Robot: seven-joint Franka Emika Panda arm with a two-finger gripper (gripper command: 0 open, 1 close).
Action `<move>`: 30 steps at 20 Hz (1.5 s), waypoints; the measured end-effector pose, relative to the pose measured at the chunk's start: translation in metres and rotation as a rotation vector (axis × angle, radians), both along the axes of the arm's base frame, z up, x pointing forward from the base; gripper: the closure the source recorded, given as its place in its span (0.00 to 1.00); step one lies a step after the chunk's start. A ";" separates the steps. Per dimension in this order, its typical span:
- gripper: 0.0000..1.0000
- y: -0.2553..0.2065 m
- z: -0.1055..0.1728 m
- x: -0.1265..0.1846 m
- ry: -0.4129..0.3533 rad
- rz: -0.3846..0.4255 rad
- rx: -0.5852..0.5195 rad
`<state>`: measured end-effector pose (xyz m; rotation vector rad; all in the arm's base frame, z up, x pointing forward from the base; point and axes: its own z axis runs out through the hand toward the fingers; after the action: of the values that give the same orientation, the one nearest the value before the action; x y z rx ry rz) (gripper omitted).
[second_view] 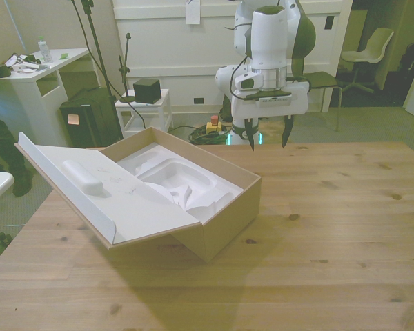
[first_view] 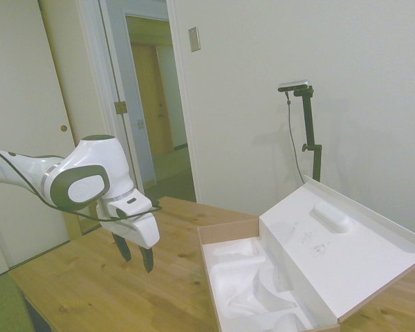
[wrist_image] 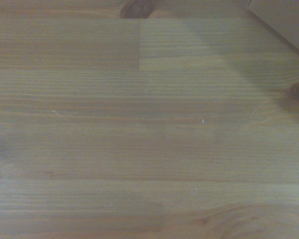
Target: Close the box
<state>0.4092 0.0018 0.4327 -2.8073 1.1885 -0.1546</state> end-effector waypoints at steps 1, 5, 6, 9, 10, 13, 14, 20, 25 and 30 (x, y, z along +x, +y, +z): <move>0.00 0.000 0.000 0.000 0.001 -0.003 0.000; 0.00 -0.020 0.016 -0.004 -0.039 -0.057 0.023; 0.00 -0.037 0.024 -0.011 -0.058 -0.077 0.036; 0.00 -0.091 0.055 -0.032 -0.123 -0.131 0.076; 0.00 -0.107 0.069 -0.037 -0.151 -0.151 0.087; 0.00 -0.158 0.124 -0.044 -0.242 -0.229 0.128; 0.00 -0.174 0.145 -0.043 -0.274 -0.258 0.140; 0.00 -0.242 0.230 -0.002 -0.398 -0.380 0.146; 0.00 -0.297 0.265 0.050 -0.454 -0.506 0.102; 0.00 -0.361 0.282 0.079 -0.501 -0.625 0.040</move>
<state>0.4879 -0.3595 0.7148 -2.0660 1.8150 -0.7993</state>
